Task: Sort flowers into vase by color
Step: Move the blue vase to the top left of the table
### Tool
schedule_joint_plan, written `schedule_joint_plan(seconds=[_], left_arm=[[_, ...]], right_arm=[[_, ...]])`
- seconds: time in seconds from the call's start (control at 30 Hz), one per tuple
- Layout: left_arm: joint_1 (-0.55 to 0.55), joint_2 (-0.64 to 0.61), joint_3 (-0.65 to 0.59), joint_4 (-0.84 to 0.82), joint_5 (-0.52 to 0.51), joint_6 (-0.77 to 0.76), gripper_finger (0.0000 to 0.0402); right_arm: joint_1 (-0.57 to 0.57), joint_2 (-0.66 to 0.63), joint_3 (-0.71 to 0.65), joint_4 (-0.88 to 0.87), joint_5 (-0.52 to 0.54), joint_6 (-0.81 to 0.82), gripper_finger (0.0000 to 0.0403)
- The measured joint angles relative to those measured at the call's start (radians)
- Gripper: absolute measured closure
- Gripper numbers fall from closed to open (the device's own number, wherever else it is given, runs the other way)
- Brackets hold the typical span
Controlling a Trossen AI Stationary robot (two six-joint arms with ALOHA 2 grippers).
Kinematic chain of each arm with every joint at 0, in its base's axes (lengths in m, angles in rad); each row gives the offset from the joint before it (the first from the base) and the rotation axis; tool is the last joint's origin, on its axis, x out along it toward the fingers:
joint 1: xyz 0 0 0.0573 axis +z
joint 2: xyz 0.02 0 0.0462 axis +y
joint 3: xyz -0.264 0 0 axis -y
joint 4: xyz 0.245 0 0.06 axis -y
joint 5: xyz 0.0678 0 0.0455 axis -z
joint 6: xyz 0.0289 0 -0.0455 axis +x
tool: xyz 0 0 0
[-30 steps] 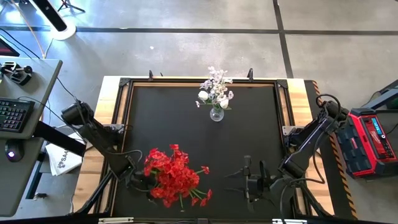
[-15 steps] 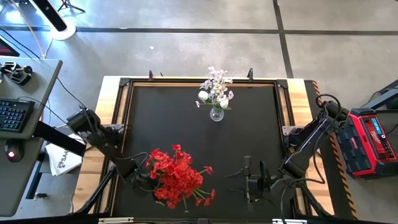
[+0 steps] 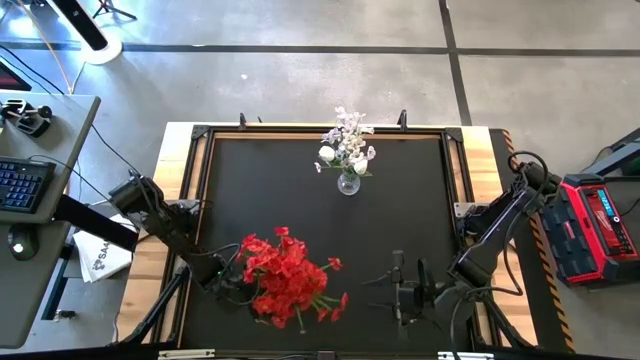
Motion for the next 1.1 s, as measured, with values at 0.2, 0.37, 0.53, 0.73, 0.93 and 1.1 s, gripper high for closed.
schedule_joint_plan(seconds=[0.2,0.37,0.53,0.73,0.93,1.1], left_arm=[[0.067,-0.007,0.0,0.005,-0.022,0.039,0.0223],[0.166,-0.097,0.0,-0.056,-0.087,0.181,0.0223],[0.368,-0.267,-0.087,-0.138,0.03,0.208,0.0223],[0.641,-0.519,-0.314,-0.142,0.025,0.143,0.0223],[0.861,-0.688,-0.445,-0.145,0.052,0.133,0.0219],[1.024,-0.728,-0.466,-0.209,0.086,0.077,0.0205]], right_arm=[[0.03,0.0,0.0,0.0,0.0,-0.001,0.0247],[0.077,0.0,0.0,0.0,0.013,0.003,0.0247],[0.101,0.004,0.0,-0.018,0.025,0.042,0.0247],[0.106,0.037,0.0,-0.045,0.029,0.068,0.0247],[0.097,0.047,0.0,-0.044,0.031,0.06,0.0247],[0.08,0.047,0.0,-0.044,0.042,0.063,0.0247]])
